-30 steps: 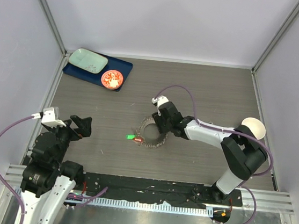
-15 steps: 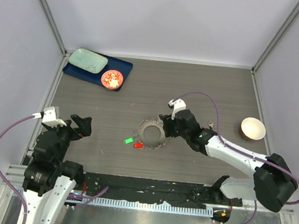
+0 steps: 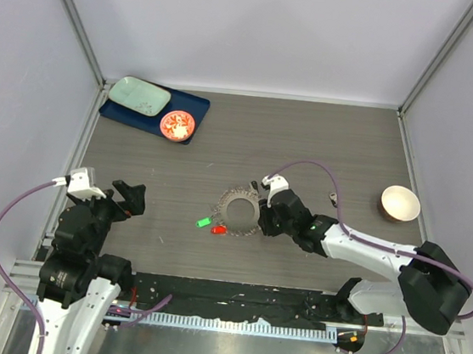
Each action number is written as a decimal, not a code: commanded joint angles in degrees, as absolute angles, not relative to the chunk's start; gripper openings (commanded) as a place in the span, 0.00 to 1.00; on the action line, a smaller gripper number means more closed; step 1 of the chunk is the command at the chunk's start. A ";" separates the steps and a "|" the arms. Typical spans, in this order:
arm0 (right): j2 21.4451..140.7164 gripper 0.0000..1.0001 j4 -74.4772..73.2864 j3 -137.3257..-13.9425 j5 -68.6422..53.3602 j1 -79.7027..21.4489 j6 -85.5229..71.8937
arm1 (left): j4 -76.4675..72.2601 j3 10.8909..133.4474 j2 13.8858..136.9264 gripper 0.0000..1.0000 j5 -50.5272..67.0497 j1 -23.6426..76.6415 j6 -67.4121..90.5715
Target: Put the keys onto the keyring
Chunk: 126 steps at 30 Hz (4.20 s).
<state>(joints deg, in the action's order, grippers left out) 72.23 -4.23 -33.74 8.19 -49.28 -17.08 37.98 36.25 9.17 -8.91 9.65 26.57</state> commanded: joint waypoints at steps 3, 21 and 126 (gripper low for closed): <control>74.79 0.31 -0.70 -33.57 7.12 -49.57 -22.14 | 35.86 36.21 10.11 1.00 -7.82 9.14 26.10; 78.48 0.30 -4.39 -37.70 9.40 -55.28 -15.21 | 35.77 36.12 10.02 1.00 -7.47 8.97 26.10; 60.56 0.01 -38.41 -63.02 2.10 -61.26 15.20 | -18.97 21.54 30.56 1.00 22.25 29.86 36.84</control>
